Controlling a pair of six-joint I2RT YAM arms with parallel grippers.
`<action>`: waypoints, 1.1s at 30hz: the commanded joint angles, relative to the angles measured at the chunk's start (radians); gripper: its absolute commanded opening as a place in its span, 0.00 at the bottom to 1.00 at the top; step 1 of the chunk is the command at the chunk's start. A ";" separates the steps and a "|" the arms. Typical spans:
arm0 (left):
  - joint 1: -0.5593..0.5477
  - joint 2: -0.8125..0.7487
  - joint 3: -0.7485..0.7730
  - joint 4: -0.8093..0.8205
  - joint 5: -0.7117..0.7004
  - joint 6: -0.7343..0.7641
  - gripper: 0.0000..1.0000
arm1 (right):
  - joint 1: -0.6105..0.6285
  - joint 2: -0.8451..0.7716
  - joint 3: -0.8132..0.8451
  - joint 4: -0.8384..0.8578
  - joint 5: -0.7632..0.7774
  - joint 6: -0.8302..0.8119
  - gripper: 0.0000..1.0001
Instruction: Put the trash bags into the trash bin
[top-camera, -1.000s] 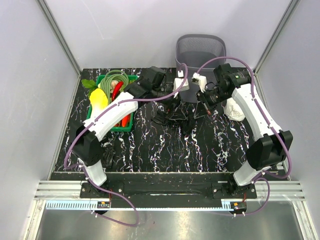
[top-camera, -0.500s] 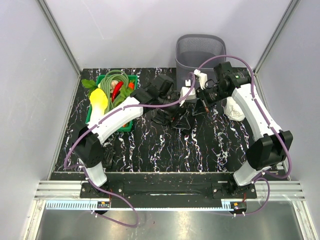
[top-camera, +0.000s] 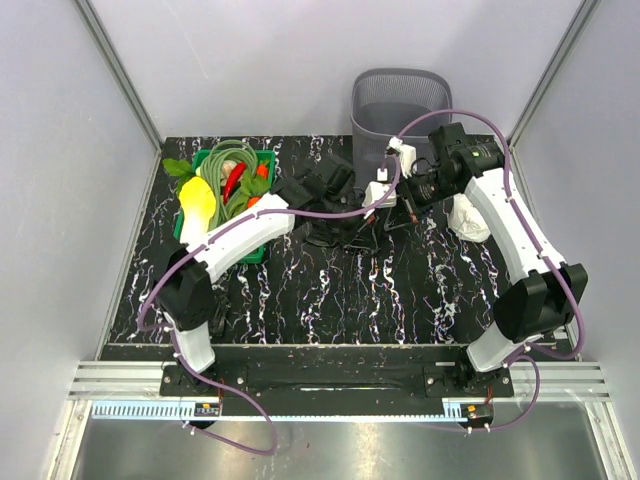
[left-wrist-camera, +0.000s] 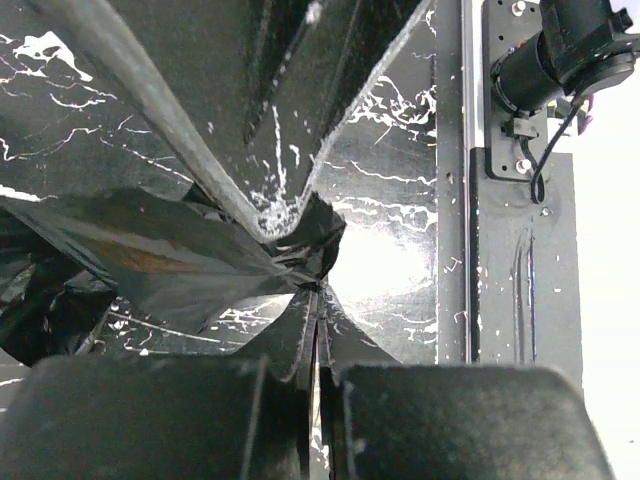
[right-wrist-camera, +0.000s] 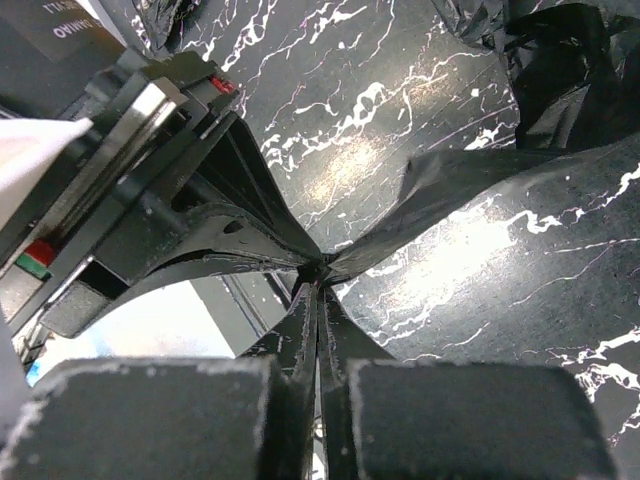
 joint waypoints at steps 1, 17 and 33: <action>0.006 -0.092 -0.014 0.049 -0.019 -0.004 0.00 | 0.006 -0.052 0.008 0.037 0.002 0.020 0.00; 0.067 -0.115 -0.017 0.113 -0.027 -0.157 0.00 | 0.005 -0.140 -0.049 0.085 -0.048 0.014 0.52; 0.084 -0.124 -0.037 0.127 0.205 -0.171 0.00 | 0.006 -0.071 -0.127 0.192 -0.193 -0.026 0.49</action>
